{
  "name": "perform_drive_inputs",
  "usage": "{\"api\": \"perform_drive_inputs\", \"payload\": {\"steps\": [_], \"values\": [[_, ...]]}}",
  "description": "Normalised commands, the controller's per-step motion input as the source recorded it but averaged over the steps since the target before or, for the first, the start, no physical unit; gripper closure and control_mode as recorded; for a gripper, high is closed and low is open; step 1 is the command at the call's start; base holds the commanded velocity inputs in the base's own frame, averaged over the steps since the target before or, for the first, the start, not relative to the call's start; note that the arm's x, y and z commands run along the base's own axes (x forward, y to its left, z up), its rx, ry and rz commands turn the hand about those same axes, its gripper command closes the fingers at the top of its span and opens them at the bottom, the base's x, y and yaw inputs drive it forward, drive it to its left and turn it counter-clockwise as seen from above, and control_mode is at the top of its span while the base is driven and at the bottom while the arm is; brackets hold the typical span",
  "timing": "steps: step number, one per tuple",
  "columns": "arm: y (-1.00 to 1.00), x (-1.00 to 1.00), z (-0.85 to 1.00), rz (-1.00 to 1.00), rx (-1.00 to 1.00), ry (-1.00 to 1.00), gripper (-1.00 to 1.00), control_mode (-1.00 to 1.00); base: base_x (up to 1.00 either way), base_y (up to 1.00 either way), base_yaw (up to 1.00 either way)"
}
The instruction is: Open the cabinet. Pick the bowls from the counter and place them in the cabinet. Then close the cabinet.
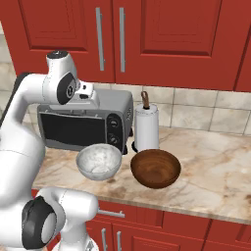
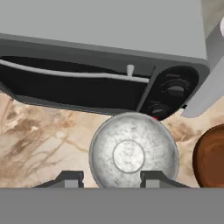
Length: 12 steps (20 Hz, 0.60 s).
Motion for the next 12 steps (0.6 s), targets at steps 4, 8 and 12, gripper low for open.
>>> {"api": "perform_drive_inputs", "payload": {"steps": [4,8,12], "values": [[0.06,-0.3,0.0,0.02,0.0,-0.06,-1.0,-1.0,0.0,0.0,0.0],[-0.15,-0.19,0.26,0.01,0.0,-0.27,-1.0,-1.0,0.0,0.0,0.0],[-0.63,-0.17,0.57,0.01,0.05,-0.2,-1.0,-1.0,0.0,0.0,0.0]]}}
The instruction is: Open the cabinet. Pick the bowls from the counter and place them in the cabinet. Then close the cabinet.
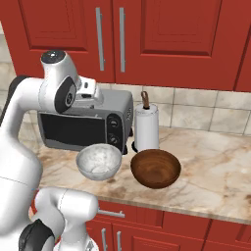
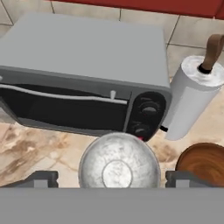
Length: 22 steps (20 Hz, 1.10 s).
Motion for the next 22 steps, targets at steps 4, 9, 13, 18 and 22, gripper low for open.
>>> {"api": "perform_drive_inputs", "payload": {"steps": [4,9,13,18,22], "values": [[-0.49,-0.02,0.54,0.0,0.03,-0.1,-1.0,-1.0,0.0,0.0,0.0],[-0.42,0.0,0.64,0.0,0.01,-0.09,-1.0,-1.0,0.0,0.0,0.0],[-0.41,0.0,0.59,0.0,0.0,-0.17,-1.0,-1.0,0.0,0.0,0.0],[-0.2,0.16,0.3,0.0,0.0,-0.07,-1.0,-1.0,0.0,0.0,0.0],[-0.24,0.1,0.22,0.04,-0.01,-0.05,-1.0,-1.0,0.0,0.0,0.0]]}}
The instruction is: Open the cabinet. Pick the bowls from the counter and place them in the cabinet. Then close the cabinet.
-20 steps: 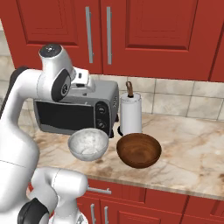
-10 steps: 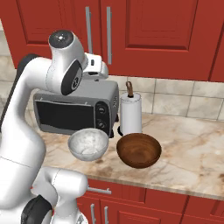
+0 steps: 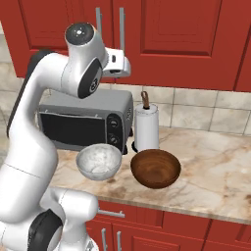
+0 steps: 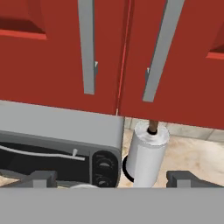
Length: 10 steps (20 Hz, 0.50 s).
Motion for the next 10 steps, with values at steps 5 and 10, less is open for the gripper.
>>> {"api": "perform_drive_inputs", "payload": {"steps": [5,10], "values": [[-0.32,0.06,0.03,-0.01,0.0,-0.03,-1.0,-1.0,0.0,0.0,0.0],[-0.37,0.11,0.0,0.0,0.0,-0.04,-1.0,-1.0,0.0,0.0,0.0]]}}
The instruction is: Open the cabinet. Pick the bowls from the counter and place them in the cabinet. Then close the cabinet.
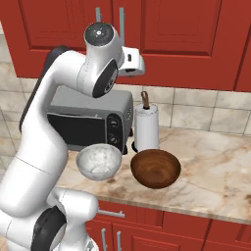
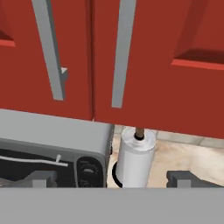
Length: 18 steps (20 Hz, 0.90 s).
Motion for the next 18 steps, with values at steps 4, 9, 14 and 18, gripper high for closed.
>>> {"api": "perform_drive_inputs", "payload": {"steps": [4,9,14,18], "values": [[-0.15,0.28,0.05,0.0,0.0,-0.02,-1.0,-1.0,0.0,0.0,0.0],[0.01,0.62,0.07,-0.02,-0.05,0.0,-1.0,-1.0,0.0,0.0,0.0],[0.0,0.47,0.1,-0.05,-0.02,0.0,-1.0,-1.0,0.0,0.0,0.0],[0.01,0.42,0.04,0.0,0.0,0.0,-1.0,-1.0,0.0,0.0,0.0]]}}
